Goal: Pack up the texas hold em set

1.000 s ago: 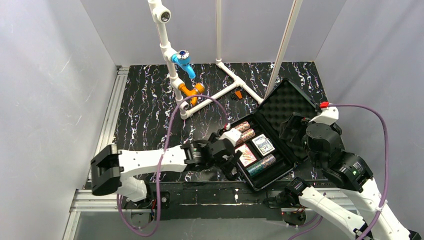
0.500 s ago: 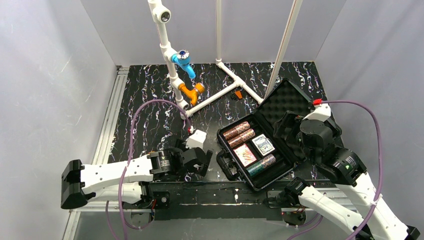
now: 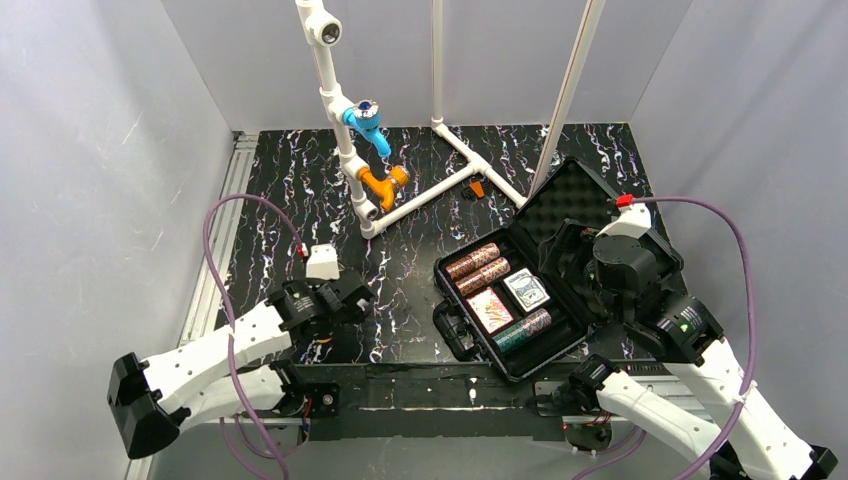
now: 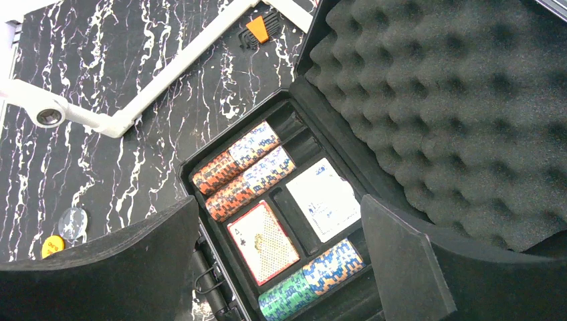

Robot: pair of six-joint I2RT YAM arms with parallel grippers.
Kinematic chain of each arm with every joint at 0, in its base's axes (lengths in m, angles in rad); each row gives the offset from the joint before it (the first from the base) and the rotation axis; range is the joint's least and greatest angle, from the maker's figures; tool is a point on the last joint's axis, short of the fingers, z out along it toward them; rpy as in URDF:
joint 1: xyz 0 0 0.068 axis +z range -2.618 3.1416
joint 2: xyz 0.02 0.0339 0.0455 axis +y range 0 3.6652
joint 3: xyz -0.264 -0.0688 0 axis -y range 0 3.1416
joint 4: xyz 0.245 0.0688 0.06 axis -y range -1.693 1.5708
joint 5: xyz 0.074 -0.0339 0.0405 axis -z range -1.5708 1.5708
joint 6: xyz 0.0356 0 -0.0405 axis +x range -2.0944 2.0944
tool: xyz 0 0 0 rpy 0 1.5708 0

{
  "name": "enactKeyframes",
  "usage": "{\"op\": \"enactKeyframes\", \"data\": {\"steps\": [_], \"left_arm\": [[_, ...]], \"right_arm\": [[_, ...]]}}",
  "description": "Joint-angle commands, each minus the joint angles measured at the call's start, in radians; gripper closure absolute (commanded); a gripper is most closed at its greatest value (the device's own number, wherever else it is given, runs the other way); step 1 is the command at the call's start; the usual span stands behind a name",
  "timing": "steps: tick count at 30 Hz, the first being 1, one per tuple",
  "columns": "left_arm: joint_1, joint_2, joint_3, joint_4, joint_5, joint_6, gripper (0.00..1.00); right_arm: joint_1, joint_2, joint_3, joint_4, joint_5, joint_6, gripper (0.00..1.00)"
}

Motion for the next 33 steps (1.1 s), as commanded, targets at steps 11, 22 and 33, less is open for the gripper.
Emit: {"op": "enactKeyframes", "data": {"steps": [11, 22, 33], "left_arm": [[0.457, 0.057, -0.062, 0.226, 0.251, 0.201, 0.02], [0.577, 0.276, -0.011, 0.367, 0.364, 0.269, 0.02], [0.663, 0.378, 0.017, 0.465, 0.423, 0.310, 0.07]], "right_arm": [[0.002, -0.020, -0.018, 0.035, 0.021, -0.008, 0.02], [0.002, -0.048, -0.037, 0.023, 0.036, -0.004, 0.02], [0.002, -0.081, -0.058, 0.005, 0.056, -0.008, 0.02]]}}
